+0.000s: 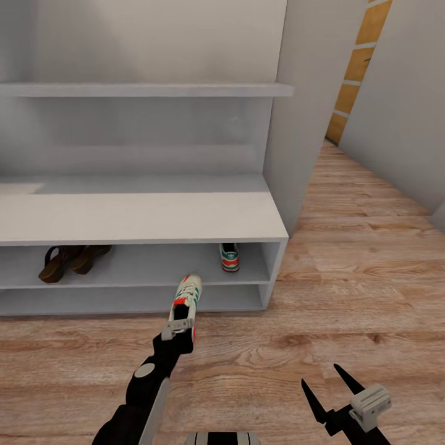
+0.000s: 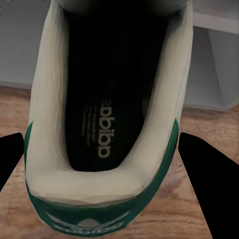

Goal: Pick up the two gym shoes and the two sandals from the corridor floor and place them onto the hallstand (shoe rack) in the corridor, making sure they are on the rack and not on the floor. Arrange them so the two gym shoes are next to each other and the two sandals are next to each other.

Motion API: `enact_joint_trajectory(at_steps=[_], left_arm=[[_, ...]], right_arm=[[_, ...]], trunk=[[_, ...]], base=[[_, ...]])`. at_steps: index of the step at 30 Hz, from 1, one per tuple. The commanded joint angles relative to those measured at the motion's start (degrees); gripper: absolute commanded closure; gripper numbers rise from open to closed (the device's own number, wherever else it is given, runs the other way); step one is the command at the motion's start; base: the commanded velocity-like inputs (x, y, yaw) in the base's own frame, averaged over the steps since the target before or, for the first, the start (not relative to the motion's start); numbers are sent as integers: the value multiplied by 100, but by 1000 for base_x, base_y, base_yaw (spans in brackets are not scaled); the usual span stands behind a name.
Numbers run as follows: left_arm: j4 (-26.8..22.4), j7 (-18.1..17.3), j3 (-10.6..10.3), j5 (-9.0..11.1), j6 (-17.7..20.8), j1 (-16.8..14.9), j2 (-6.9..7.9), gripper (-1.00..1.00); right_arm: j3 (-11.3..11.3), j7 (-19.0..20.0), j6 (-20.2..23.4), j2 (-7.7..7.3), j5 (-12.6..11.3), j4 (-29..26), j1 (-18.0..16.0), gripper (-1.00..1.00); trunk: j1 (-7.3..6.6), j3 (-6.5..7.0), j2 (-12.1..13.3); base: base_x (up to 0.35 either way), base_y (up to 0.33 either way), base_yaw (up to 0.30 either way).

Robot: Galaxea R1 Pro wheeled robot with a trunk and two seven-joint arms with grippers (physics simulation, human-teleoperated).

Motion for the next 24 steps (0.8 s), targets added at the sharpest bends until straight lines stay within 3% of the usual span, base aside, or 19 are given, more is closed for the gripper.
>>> enact_joint_trajectory(at_steps=[1,12,24], left_arm=[[0,1,0,-1,0,-1,0,100],[109,32,-1,28,1,-199,0,100],[478,46,-8,44,1,-618,0,100]], right_arm=[[0,0,0,0,0,0,0,-100],[17,0,0,0,4,0,0,-100],[20,0,1,-3,5,0,0,-100]], trunk=[[0,0,0],[0,0,0],[0,0,0]], base=[[0,0,0],[0,0,0],[0,0,0]])
